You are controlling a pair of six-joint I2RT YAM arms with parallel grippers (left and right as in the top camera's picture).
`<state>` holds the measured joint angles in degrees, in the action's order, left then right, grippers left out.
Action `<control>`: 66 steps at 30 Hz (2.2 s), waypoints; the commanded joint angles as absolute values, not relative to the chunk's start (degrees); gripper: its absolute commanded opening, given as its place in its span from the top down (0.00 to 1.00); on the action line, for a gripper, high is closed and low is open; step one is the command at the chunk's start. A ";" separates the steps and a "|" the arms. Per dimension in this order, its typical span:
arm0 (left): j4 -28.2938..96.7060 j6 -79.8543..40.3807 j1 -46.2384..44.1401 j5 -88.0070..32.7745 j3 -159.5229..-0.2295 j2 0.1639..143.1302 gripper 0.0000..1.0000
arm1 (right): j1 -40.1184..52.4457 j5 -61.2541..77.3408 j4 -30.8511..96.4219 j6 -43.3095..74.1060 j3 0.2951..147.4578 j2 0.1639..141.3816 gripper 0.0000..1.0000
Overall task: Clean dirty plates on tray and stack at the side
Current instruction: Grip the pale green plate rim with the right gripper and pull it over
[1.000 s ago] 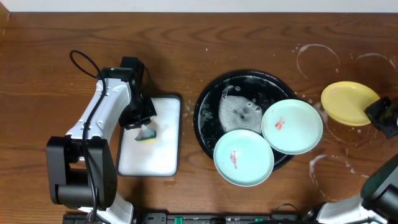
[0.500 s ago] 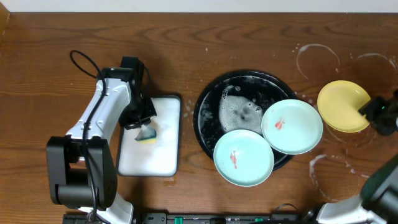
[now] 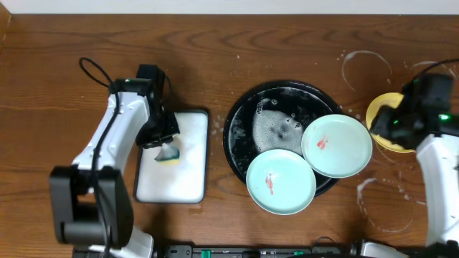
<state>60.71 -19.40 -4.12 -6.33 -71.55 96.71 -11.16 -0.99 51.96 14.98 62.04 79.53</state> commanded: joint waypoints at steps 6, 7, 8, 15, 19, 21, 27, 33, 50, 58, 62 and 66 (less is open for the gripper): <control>61.39 -16.32 -3.81 -7.05 -71.64 84.62 0.92 | -10.44 -6.31 39.88 19.68 47.72 80.58 0.60; 61.39 -16.32 -3.81 -7.05 -71.64 84.05 0.93 | -10.46 -5.56 38.22 19.70 46.50 80.58 0.65; 61.39 -16.32 -3.81 -7.05 -71.64 83.77 0.92 | -10.46 -4.71 36.38 19.70 45.15 80.58 0.70; 61.98 -16.32 -3.81 -7.05 -71.61 83.85 0.93 | -10.46 -3.38 30.50 19.70 41.25 80.60 0.77; 62.06 -16.32 -3.81 -7.05 -71.61 83.85 0.93 | -10.46 -3.25 29.28 19.70 39.11 80.66 0.80; 62.11 -16.32 -3.81 -7.07 -71.61 83.85 0.92 | -10.57 -3.16 27.99 19.70 38.46 80.64 0.96; 62.48 -16.32 -3.81 -7.05 -71.64 83.85 0.93 | -10.46 2.33 24.82 18.09 40.97 78.87 0.99; 62.46 -16.32 -3.81 -7.07 -71.64 83.85 0.92 | -9.87 14.39 17.87 15.18 43.72 76.84 0.99; 62.48 -16.32 -3.81 -7.07 -71.61 83.85 0.92 | 4.58 13.23 1.06 14.94 43.72 94.37 0.99; 62.46 -16.32 -3.84 -7.07 -71.61 83.85 0.92 | 4.60 14.46 11.03 9.08 47.75 91.77 0.64; 62.43 -16.32 -3.84 -7.07 -71.61 83.85 0.92 | 4.60 12.80 22.70 5.21 54.85 92.33 0.60; 62.15 -16.32 -3.84 -7.07 -71.61 83.85 0.92 | 4.56 12.01 23.51 6.92 56.97 93.78 0.60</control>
<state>62.33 -17.50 -4.12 -7.18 -71.57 83.88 4.36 12.97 23.62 7.73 55.37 93.62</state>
